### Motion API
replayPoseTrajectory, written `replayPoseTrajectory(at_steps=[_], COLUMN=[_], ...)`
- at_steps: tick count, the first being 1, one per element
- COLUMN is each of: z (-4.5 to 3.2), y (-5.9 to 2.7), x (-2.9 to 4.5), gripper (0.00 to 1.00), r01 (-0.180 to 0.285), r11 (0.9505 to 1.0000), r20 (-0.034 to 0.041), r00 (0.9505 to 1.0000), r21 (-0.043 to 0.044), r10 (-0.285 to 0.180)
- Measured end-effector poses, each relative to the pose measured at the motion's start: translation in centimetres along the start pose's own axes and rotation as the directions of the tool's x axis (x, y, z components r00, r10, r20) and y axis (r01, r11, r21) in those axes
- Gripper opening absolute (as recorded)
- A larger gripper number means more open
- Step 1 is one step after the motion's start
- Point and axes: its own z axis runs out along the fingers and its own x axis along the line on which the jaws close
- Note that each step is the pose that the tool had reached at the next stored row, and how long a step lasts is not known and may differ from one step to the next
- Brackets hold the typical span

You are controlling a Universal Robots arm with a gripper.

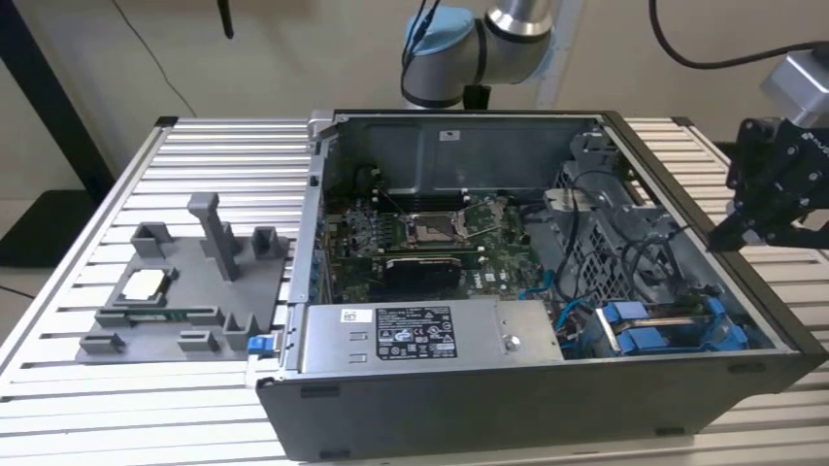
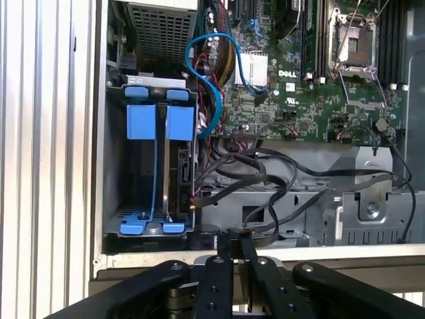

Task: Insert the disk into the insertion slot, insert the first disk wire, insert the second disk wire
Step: 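Insert the second disk wire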

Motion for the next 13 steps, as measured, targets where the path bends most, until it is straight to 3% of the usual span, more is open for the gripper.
replayPoseTrajectory(at_steps=[13], z=[-0.22], y=[1.25], x=[-0.07], gripper=[0.16], r01=[0.0], r11=[1.0], r20=[-0.0083], r00=[1.0], r21=[-0.0002], r10=[0.0])
